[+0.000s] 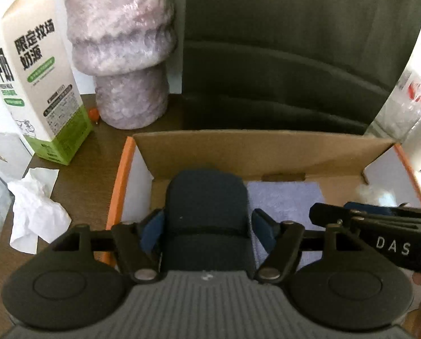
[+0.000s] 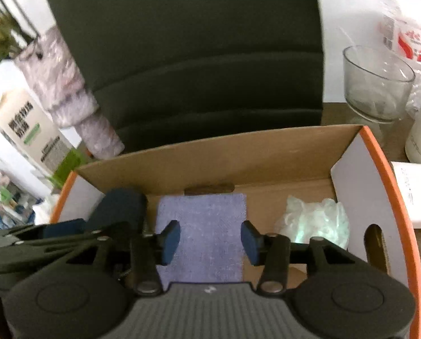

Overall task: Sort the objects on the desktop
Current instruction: 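Carry the cloth bag and navy pouch into the cardboard box and release both, then move both tools back over the table items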

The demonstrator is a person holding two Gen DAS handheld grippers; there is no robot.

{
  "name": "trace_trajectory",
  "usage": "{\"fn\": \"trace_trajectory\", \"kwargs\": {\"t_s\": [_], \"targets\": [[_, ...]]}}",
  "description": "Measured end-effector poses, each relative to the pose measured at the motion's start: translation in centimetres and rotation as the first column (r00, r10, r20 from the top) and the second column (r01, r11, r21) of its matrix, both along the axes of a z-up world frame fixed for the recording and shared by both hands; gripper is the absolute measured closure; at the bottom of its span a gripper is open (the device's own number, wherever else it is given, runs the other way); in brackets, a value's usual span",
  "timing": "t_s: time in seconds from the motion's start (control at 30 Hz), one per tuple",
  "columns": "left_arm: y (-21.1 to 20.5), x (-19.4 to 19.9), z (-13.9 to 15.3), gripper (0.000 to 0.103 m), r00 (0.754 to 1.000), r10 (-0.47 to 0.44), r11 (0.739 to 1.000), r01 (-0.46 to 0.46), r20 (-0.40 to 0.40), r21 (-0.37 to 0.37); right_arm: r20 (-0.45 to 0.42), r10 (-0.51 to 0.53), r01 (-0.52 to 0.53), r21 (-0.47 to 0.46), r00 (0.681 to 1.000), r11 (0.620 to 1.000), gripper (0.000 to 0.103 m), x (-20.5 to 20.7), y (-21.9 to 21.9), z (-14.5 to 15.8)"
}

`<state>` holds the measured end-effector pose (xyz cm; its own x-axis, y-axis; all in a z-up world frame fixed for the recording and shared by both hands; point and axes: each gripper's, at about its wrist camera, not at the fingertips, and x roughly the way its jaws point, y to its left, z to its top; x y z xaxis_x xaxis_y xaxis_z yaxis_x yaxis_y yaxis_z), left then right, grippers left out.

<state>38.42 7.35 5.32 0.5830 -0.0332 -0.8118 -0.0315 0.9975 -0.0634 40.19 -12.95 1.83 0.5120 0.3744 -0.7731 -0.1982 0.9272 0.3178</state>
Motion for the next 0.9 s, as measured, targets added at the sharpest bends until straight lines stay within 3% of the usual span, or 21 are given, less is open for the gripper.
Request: {"fn": "trace_trajectory", "kwargs": {"t_s": [0.27,0.47,0.63,0.73,0.8,0.9], "targets": [[-1.1,-3.8,5.6,0.019,0.996,-0.026,0.999,0.022,0.088,0.047,0.049,-0.011,0.012,-0.031,0.999,0.999,0.045,-2.6,-2.4,4.0],[-0.7,-9.8,7.9,0.013,0.995,0.005,1.000,-0.008,0.103,0.023,0.117,0.032,-0.020,-0.106,0.993,0.994,0.035,-8.5,-4.2,7.2],[-1.9,-17.7,8.5,0.005,0.986,0.018,1.000,-0.019,0.166,0.001,0.203,0.067,-0.035,-0.156,0.977,0.987,0.035,-15.4,-5.9,8.6],[-2.3,-23.3,8.4,0.003,0.975,-0.005,0.999,0.016,0.222,-0.048,0.311,0.067,-0.015,-0.168,0.948,0.986,0.035,-21.0,-7.0,9.0],[-2.7,-26.9,7.8,0.003,0.970,-0.018,0.997,0.035,0.242,-0.068,0.390,0.049,0.020,-0.170,0.920,0.985,0.026,-25.2,-8.2,8.8],[-3.6,-31.9,6.5,0.003,0.955,-0.025,0.998,0.039,0.296,-0.039,0.431,0.024,0.045,-0.150,0.902,0.988,0.023,-30.7,-9.8,7.5]]}}
